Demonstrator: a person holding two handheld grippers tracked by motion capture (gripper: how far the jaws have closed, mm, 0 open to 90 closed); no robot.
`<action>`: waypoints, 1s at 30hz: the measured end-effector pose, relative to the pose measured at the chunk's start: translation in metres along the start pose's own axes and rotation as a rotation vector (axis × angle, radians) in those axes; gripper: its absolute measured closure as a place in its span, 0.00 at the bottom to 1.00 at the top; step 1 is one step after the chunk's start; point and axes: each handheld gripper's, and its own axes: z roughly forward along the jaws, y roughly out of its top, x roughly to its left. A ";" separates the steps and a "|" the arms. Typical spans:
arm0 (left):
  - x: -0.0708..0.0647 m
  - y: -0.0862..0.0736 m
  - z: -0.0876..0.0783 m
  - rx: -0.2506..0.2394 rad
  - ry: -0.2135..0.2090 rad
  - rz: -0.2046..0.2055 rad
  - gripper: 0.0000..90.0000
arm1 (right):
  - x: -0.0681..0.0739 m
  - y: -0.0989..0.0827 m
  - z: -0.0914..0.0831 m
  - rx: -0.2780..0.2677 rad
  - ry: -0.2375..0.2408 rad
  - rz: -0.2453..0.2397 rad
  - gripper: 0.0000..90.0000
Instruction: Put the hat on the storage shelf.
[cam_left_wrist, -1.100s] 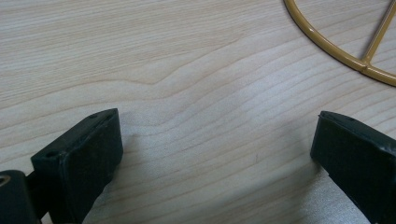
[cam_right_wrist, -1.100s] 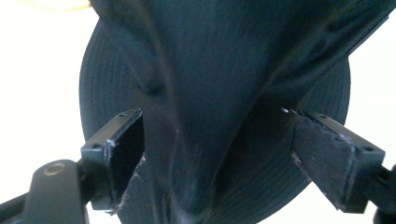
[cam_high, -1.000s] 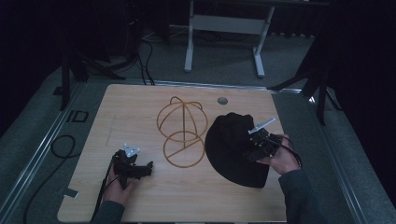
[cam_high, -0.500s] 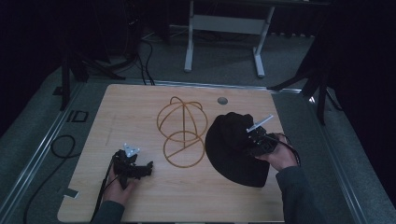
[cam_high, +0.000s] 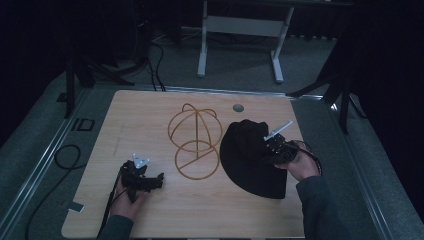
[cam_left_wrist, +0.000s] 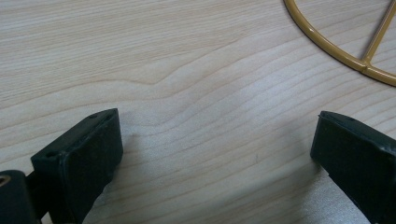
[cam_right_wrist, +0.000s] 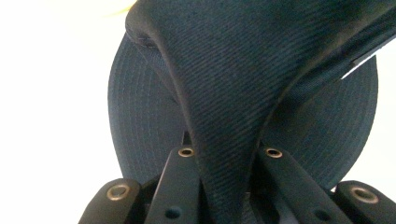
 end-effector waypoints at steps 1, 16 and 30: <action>0.000 0.000 0.000 0.000 0.000 0.000 0.03 | 0.000 0.001 -0.002 -0.005 -0.003 -0.001 0.96; 0.000 0.000 0.000 -0.001 0.000 0.000 0.03 | 0.001 0.010 -0.017 -0.030 -0.029 -0.004 0.96; 0.000 0.000 0.000 -0.001 0.000 0.000 0.03 | 0.001 0.018 -0.031 -0.045 -0.040 -0.018 0.96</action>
